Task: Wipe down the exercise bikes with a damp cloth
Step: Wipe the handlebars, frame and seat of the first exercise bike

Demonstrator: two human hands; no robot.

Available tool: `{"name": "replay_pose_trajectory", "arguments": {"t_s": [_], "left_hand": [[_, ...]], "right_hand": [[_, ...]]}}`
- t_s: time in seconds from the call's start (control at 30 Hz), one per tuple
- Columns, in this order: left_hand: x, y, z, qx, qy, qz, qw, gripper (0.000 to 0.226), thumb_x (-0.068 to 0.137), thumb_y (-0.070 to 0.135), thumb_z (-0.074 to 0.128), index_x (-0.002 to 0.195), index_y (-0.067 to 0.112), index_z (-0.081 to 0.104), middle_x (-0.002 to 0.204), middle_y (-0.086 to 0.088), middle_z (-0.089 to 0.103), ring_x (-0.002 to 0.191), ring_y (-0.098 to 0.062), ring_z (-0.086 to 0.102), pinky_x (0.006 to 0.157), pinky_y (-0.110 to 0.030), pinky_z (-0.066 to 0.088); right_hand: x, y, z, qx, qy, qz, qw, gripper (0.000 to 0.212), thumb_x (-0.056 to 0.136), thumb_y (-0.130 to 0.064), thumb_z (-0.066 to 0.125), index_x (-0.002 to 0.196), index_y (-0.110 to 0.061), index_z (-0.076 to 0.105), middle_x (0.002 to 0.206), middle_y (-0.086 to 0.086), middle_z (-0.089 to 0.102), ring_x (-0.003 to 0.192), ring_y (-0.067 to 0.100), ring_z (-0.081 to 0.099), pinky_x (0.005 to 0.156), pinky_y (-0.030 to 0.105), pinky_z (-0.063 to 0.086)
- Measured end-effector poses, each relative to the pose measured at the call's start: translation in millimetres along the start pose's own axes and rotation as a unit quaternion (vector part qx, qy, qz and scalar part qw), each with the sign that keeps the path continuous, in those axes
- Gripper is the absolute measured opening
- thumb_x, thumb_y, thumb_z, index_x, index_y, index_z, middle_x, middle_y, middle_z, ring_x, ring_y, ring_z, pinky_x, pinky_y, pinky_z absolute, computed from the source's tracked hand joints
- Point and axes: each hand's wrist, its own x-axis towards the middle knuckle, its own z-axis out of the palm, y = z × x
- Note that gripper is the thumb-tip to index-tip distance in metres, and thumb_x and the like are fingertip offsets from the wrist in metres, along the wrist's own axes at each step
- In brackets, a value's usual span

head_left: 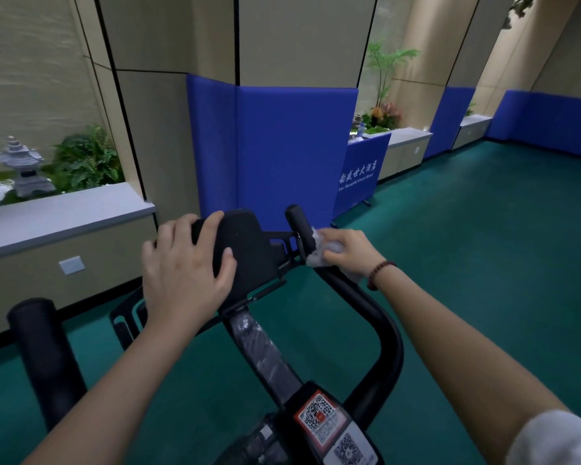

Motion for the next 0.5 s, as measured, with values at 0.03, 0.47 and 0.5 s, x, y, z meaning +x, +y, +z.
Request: {"name": "replay_pose_trajectory", "arguments": {"t_s": [0.03,0.47,0.5], "left_hand": [[0,1,0,0.0,0.001,0.0,1.0,0.049,0.081,0.038,0.037,0.123,0.015,0.05,0.111,-0.017,0.055,0.1,-0.032,0.042,0.073,-0.044,0.039],[-1,2,-1,0.001,-0.006,-0.001,1.0,0.047,0.084,0.035,0.039,0.126,0.014,0.047,0.115,-0.019,0.053,0.103,-0.035,0.043,0.076,-0.046,0.037],[-1,2,-2,-0.002,-0.005,-0.001,1.0,0.047,0.084,0.034,0.039,0.126,0.014,0.046,0.115,-0.02,0.052,0.103,-0.035,0.043,0.077,-0.046,0.037]], "right_hand": [[-8,5,-4,-0.02,-0.025,0.01,0.999,0.017,0.08,-0.011,0.057,0.091,-0.01,0.069,0.104,0.012,0.069,0.096,0.026,0.061,0.081,0.03,0.048],[-24,-4,27,-0.03,-0.047,-0.02,0.998,0.044,0.095,-0.03,0.047,0.138,-0.03,0.04,0.156,-0.006,0.012,0.133,0.017,0.036,0.096,0.026,0.035],[-31,-1,24,-0.039,-0.049,-0.016,0.998,0.043,0.095,-0.03,0.047,0.137,-0.03,0.042,0.155,-0.006,0.016,0.133,0.018,0.037,0.097,0.027,0.035]]}}
